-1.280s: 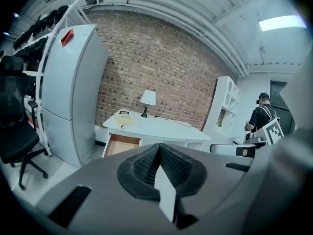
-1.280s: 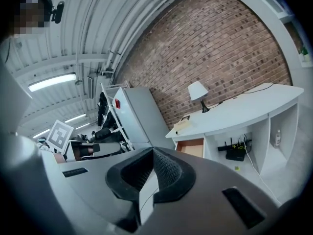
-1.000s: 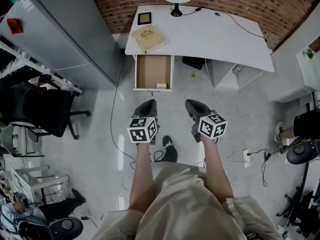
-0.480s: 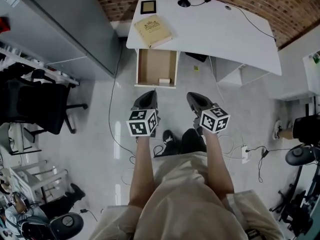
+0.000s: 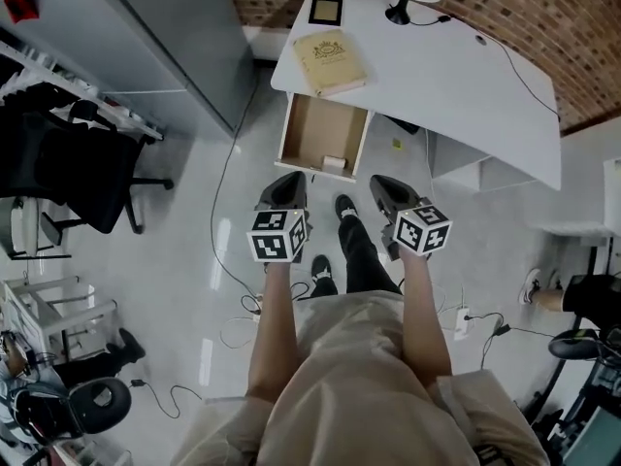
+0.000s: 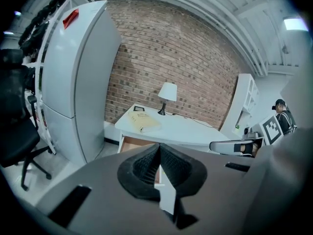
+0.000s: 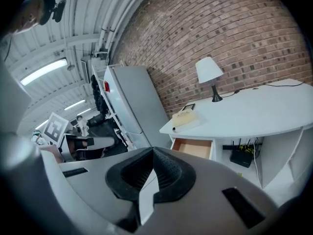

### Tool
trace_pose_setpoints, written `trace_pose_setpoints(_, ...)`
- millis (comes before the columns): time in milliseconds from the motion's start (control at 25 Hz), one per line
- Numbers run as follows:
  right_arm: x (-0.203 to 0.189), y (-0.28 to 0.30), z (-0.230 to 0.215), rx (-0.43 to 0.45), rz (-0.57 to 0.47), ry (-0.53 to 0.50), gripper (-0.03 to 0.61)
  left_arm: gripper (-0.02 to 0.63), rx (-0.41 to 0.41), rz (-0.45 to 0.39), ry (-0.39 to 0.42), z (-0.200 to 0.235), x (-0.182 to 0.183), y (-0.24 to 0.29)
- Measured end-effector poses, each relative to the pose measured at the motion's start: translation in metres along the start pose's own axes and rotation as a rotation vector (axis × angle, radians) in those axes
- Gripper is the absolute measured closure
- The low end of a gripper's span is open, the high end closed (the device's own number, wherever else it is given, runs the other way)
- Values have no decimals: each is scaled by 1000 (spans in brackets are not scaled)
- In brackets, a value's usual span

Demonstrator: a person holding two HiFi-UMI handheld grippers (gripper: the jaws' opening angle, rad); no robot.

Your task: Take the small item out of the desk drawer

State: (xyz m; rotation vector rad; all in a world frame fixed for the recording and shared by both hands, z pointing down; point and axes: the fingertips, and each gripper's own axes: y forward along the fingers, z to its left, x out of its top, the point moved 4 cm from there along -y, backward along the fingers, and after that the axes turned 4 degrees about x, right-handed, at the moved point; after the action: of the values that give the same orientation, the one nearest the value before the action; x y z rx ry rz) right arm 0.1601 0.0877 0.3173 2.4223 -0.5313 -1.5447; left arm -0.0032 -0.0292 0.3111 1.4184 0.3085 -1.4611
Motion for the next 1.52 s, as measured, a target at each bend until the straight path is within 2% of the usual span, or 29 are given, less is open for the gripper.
trace_pose_setpoints(240,-3,27,-38,6,134,-69,554,598,43,68,-28,12,-16,41)
trace_pose_setpoints(480,1,59,-89,14,224,-63,554,598,89,114,-58,18,-24,76)
trace_pose_setpoints(760,1,130,-124,72,386,-252,554,598,101,159,-89,33,-40,105)
trace_pose_setpoints(1200,-53,217,-142,226,645,-463,554,598,152,171,-97,69,-71,129)
trace_pose_setpoints(1360,-81,232,-153,251,724,-525,554,598,169,169,-138,72,-97,142)
trace_pose_setpoints(1520,-102,243,-167,235,748,-536,554,598,161,196,-142,72,-120,155)
